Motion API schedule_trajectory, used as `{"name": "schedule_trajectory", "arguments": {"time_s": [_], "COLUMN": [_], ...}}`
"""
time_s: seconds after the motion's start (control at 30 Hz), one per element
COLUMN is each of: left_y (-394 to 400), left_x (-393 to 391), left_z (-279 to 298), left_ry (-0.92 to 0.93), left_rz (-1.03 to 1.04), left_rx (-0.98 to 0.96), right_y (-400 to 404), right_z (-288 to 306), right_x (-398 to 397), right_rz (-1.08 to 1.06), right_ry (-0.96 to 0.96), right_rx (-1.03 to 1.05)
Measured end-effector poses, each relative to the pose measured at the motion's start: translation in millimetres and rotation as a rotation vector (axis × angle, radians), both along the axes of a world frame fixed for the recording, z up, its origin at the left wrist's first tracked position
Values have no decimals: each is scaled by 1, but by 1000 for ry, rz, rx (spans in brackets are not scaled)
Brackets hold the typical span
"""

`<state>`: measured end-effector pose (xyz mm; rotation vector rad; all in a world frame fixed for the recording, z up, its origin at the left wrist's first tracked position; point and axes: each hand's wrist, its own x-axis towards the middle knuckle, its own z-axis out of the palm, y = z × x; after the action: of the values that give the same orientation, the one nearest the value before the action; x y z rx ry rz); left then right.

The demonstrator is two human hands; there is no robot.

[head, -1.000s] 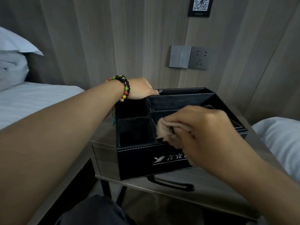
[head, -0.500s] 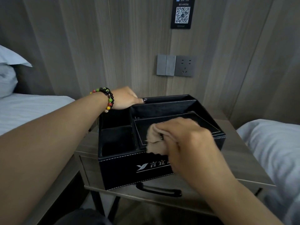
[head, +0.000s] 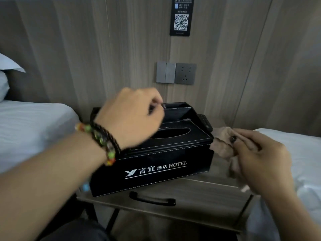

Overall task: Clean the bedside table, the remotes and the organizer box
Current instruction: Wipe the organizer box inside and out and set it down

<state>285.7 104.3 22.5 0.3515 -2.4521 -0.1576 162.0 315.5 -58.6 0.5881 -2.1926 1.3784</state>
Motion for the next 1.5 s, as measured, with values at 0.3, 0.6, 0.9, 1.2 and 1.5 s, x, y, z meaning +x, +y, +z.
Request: {"name": "schedule_trajectory", "arguments": {"time_s": [0.3, 0.6, 0.9, 1.2, 1.5], "left_y": [18, 15, 19, 22, 4], "left_x": [1, 4, 4, 3, 12], "left_z": [-71, -71, -68, -71, -55], "left_ry": [-232, -327, -364, -319, -298], "left_rz": [92, 61, 90, 49, -63], "left_rx": [-223, -245, -325, -248, -113], "right_y": [-36, -91, -104, -72, -79], "right_z": [-3, 63, 67, 41, -46], "right_x": [12, -19, -17, -15, 28], "right_rz": [183, 231, 308, 202, -100], "right_ry": [333, 228, 150, 181, 301], "right_rx": [255, 801, 807, 570, -482]}}
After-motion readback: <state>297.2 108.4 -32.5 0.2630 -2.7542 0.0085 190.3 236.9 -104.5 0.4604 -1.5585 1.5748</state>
